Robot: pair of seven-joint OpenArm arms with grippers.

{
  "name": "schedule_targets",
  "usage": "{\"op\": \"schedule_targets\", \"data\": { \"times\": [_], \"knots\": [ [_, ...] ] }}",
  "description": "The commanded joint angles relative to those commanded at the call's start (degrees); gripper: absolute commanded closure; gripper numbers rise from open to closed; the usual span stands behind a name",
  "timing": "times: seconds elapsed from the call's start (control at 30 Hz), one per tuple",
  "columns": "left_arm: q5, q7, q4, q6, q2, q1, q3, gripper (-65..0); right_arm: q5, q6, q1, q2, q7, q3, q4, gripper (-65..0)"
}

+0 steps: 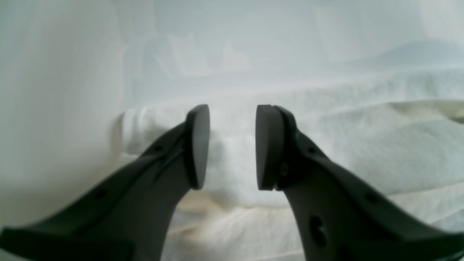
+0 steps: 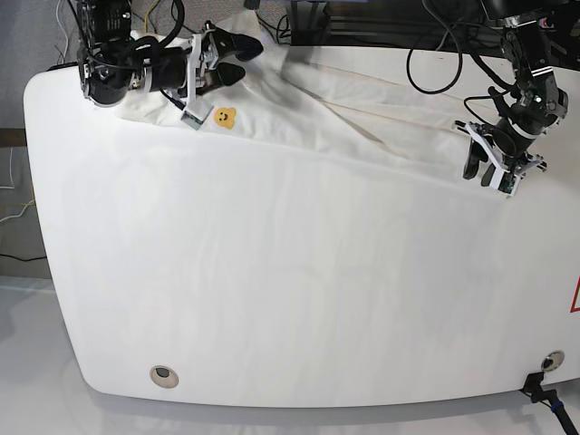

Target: Fold the T-shirt properly

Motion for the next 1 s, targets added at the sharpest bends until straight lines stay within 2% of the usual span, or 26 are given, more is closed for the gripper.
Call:
{"op": "schedule_targets", "data": {
  "times": [0.2, 0.37, 0.4, 0.47, 0.57, 0.63, 0.8, 0.87, 1.0],
  "knots": [
    [0.0, 0.0, 0.0, 0.0, 0.0, 0.1, 0.0, -19.9, -1.6, -0.35, 3.3, 4.6, 0.0, 2.2, -0.2, -40.6],
    [0.0, 0.0, 0.0, 0.0, 0.0, 0.2, 0.0, -19.9, -11.4, -0.35, 6.7, 4.7, 0.0, 4.0, -0.1, -39.9],
    [0.0, 0.0, 0.1, 0.0, 0.0, 0.3, 0.0, -19.9, -12.7, -0.35, 6.7, 4.6, 0.0, 4.0, -0.1, -37.3],
    [0.0, 0.0, 0.4, 0.0, 0.0, 0.3, 0.0, -19.9, -13.5, -0.35, 6.7, 3.8, 0.0, 4.0, -0.1, -26.3],
    [-0.1, -0.4, 1.1, 0.0, 0.0, 0.3, -0.3, -19.9, -13.5, -0.35, 6.3, 2.8, 0.0, 4.0, -0.3, 0.0],
    [-0.1, -0.4, 2.2, 0.0, 0.0, 0.7, -0.4, -18.2, -13.6, -0.35, 6.2, 1.8, 0.0, 4.0, -0.4, 0.0],
    [-0.1, -0.4, 2.5, 0.0, 0.0, 1.4, -0.3, -2.2, -13.8, -0.35, 4.9, 0.5, 0.0, 4.1, -0.5, 0.0],
    [-0.1, -0.3, 2.2, 0.0, 0.1, 1.4, -0.2, 0.0, -15.6, -0.35, 4.7, 0.1, 0.1, 4.1, -1.4, 0.0],
    [-0.1, -0.2, 0.7, 0.0, 0.1, 2.5, -0.1, 0.0, -23.6, 0.09, 3.8, -2.1, 1.1, 3.8, -3.7, 0.0]
  ]
}}
